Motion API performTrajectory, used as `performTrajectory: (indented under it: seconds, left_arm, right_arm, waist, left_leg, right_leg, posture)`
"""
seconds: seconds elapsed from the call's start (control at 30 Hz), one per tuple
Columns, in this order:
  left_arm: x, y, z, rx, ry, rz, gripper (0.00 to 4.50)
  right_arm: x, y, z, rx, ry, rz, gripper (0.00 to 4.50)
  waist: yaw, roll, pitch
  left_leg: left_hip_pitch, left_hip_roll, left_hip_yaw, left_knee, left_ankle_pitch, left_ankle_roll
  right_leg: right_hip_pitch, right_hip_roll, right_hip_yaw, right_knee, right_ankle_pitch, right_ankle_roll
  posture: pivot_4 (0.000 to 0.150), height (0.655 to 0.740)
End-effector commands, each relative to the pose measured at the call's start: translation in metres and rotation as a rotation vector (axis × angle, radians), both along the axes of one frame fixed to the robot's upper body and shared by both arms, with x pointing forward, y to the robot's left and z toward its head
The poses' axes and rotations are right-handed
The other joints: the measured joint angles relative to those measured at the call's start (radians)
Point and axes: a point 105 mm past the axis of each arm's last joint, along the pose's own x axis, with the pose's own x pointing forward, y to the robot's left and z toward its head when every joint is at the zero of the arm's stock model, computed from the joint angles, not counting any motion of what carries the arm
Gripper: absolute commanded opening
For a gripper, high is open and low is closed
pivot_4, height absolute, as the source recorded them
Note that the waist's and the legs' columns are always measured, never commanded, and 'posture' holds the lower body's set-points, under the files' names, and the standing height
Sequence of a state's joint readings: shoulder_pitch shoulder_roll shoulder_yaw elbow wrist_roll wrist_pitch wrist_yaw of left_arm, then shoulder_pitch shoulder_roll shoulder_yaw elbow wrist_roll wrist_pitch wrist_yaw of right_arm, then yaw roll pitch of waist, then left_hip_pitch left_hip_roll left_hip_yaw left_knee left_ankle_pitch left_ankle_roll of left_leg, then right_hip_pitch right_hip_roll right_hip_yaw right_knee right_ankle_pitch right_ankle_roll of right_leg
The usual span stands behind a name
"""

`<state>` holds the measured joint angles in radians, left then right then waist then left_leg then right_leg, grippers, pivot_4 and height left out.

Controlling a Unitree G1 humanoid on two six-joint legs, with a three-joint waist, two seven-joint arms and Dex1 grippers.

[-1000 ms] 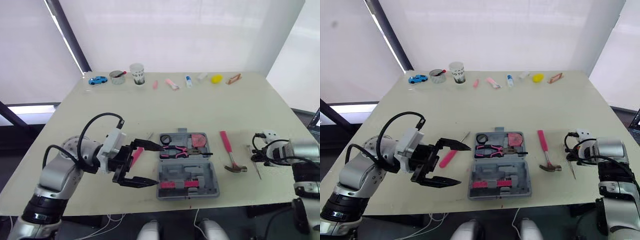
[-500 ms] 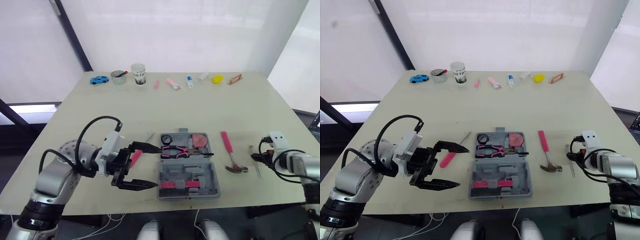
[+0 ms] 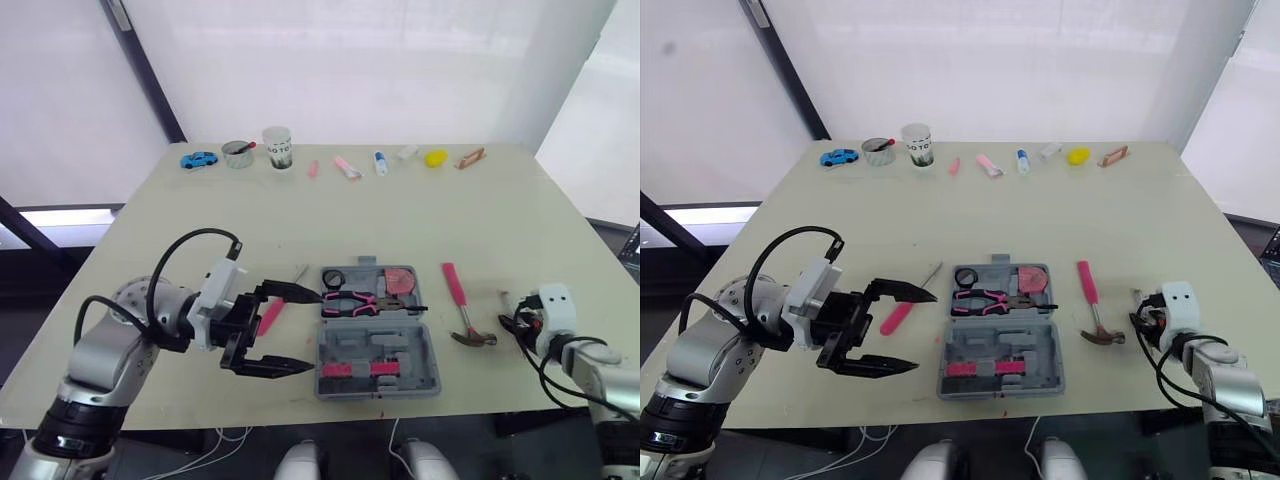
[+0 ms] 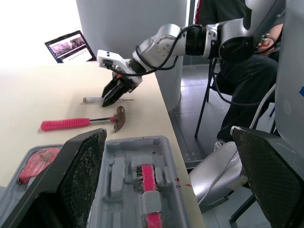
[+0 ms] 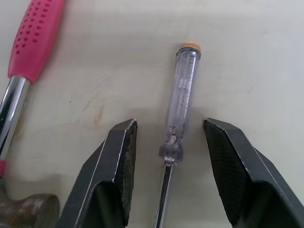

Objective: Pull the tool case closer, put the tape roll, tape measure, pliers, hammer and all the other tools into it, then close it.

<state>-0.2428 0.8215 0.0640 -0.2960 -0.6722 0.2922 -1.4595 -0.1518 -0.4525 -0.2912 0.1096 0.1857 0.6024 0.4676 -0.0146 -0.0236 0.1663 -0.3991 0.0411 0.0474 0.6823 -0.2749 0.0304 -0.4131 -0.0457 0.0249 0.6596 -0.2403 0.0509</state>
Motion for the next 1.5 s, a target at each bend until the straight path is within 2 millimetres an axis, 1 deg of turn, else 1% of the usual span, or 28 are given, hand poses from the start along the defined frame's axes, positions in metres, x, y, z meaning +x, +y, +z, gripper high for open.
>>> performTrajectory:
  seconds: [0.03, 0.27, 0.37, 0.5, 0.57, 0.6, 0.63, 0.7, 0.73, 0.9, 1.03, 1.1, 1.17, 1.27, 1.33, 1.5]
  left_arm:
    - [-0.001, 0.000, 0.008, -0.009, -0.029, -0.019, 4.50]
    - [0.000, -0.002, 0.008, -0.012, -0.030, -0.027, 4.50]
    - [0.000, -0.002, 0.009, -0.014, -0.029, -0.030, 4.50]
    - [0.001, -0.002, 0.010, -0.015, -0.028, -0.032, 4.50]
    - [0.001, -0.002, 0.010, -0.015, -0.029, -0.031, 4.50]
    - [0.000, -0.002, 0.010, -0.015, -0.029, -0.031, 4.50]
    - [0.000, -0.002, 0.010, -0.015, -0.029, -0.031, 4.50]
    - [0.000, -0.002, 0.010, -0.015, -0.028, -0.032, 4.50]
    - [0.000, -0.002, 0.010, -0.015, -0.028, -0.032, 4.50]
    - [0.000, -0.001, 0.011, -0.018, -0.028, -0.029, 4.50]
    - [0.001, -0.002, 0.012, -0.030, -0.028, -0.027, 4.50]
    - [0.001, 0.000, 0.013, -0.050, -0.026, -0.023, 4.50]
    - [0.006, 0.003, 0.017, -0.082, -0.023, 0.004, 4.50]
    - [0.012, 0.008, 0.020, -0.108, -0.022, 0.044, 4.50]
    - [0.014, 0.011, 0.019, -0.101, -0.017, 0.057, 4.50]
    - [0.018, 0.022, 0.014, -0.085, 0.001, 0.103, 4.50]
  right_arm:
    - [-0.003, -0.002, 0.007, 0.021, -0.081, -0.015, 2.31]
    - [-0.012, 0.005, -0.010, 0.009, -0.099, -0.014, 2.31]
    - [-0.011, 0.008, -0.014, 0.005, -0.106, -0.008, 2.31]
    - [-0.006, 0.006, -0.017, 0.004, -0.113, -0.011, 2.31]
    - [-0.005, 0.005, -0.018, 0.005, -0.117, -0.010, 1.91]
    - [-0.004, 0.004, -0.018, 0.001, -0.119, -0.007, 1.52]
    - [-0.004, 0.004, -0.018, -0.002, -0.120, -0.004, 0.78]
    - [-0.003, 0.002, -0.019, -0.006, -0.120, -0.004, 0.11]
    - [-0.002, 0.001, -0.019, -0.006, -0.120, -0.006, 0.04]
    - [-0.003, -0.003, -0.016, -0.024, -0.132, -0.005, 0.04]
    - [-0.002, -0.010, -0.005, -0.052, -0.160, -0.005, 0.04]
    - [0.000, -0.015, 0.007, -0.084, -0.181, 0.015, 0.04]
    - [0.001, -0.012, 0.020, -0.096, -0.209, 0.067, 0.04]
    - [0.002, 0.002, 0.038, -0.088, -0.232, 0.165, 0.04]
    - [0.000, 0.019, 0.050, -0.086, -0.235, 0.277, 0.04]
    - [-0.009, 0.058, 0.070, -0.116, -0.210, 0.531, 0.04]
  waist:
    - [0.001, 0.000, 0.000]
    - [0.000, 0.000, 0.000]
    - [-0.001, 0.000, 0.000]
    - [-0.005, 0.000, 0.000]
    - [-0.006, 0.000, 0.000]
    - [-0.005, 0.000, 0.000]
    - [-0.004, 0.000, 0.000]
    - [-0.003, -0.001, 0.000]
    - [-0.003, -0.001, 0.000]
    - [-0.002, -0.001, 0.000]
    - [0.000, 0.000, 0.000]
    - [0.001, 0.000, 0.000]
    - [0.001, 0.001, 0.001]
    - [-0.003, 0.002, 0.001]
    - [-0.006, 0.002, 0.001]
    - [0.000, 0.002, 0.001]
  left_leg:
    - [0.000, 0.000, 0.000, 0.000, 0.000, 0.000]
    - [0.000, 0.000, 0.000, 0.000, 0.000, 0.000]
    - [0.001, 0.000, 0.000, 0.000, 0.000, 0.000]
    - [0.002, 0.000, 0.000, 0.000, 0.000, 0.000]
    - [0.002, 0.000, 0.000, 0.001, 0.000, 0.000]
    - [0.002, 0.000, 0.000, 0.001, 0.000, 0.000]
    - [0.002, 0.000, 0.000, 0.001, 0.000, 0.000]
    - [0.002, 0.000, 0.000, 0.001, 0.000, 0.000]
    - [0.002, 0.000, 0.000, 0.001, 0.000, 0.000]
    - [0.002, 0.000, 0.000, 0.001, 0.000, 0.000]
    - [0.002, 0.000, 0.000, 0.001, 0.000, 0.000]
    - [0.002, 0.000, 0.000, 0.001, 0.000, 0.000]
    - [0.002, 0.000, 0.000, 0.001, 0.000, 0.000]
    - [0.002, 0.000, 0.000, 0.001, 0.000, 0.000]
    - [0.002, 0.001, 0.000, 0.000, 0.000, 0.000]
    - [0.002, 0.001, -0.001, 0.000, 0.000, 0.000]
  right_leg:
    - [0.000, 0.000, 0.000, 0.000, 0.000, 0.000]
    - [0.000, 0.000, 0.000, 0.000, 0.000, 0.000]
    - [0.000, 0.000, 0.000, 0.000, 0.000, 0.000]
    - [0.000, 0.000, 0.001, 0.001, 0.000, 0.000]
    - [0.000, 0.000, 0.002, 0.001, 0.000, 0.000]
    - [0.000, 0.000, 0.002, 0.001, 0.000, 0.000]
    - [0.001, 0.000, 0.002, 0.001, 0.000, 0.000]
    - [0.001, 0.000, 0.002, 0.001, 0.000, 0.000]
    - [0.001, 0.000, 0.002, 0.001, 0.000, 0.000]
    - [0.001, 0.000, 0.002, 0.001, 0.000, 0.000]
    - [0.001, 0.000, 0.002, 0.001, 0.000, 0.000]
    - [0.001, 0.000, 0.002, 0.001, 0.000, 0.000]
    - [0.000, 0.000, 0.002, 0.001, 0.000, 0.000]
    - [0.000, 0.000, 0.002, 0.001, 0.000, 0.000]
    - [0.000, 0.001, 0.002, 0.001, 0.000, 0.000]
    - [0.000, 0.001, 0.002, 0.001, 0.000, 0.000]
  posture:
    - [0.150, 0.7400]
    - [0.150, 0.7400]
    - [0.150, 0.7400]
    - [0.150, 0.7400]
    - [0.150, 0.7400]
    - [0.150, 0.7400]
    - [0.150, 0.7400]
    - [0.150, 0.7400]
    - [0.150, 0.7400]
    - [0.150, 0.7400]
    - [0.150, 0.7400]
    - [0.150, 0.7400]
    - [0.150, 0.7400]
    - [0.150, 0.7400]
    - [0.150, 0.7400]
    - [0.150, 0.7400]
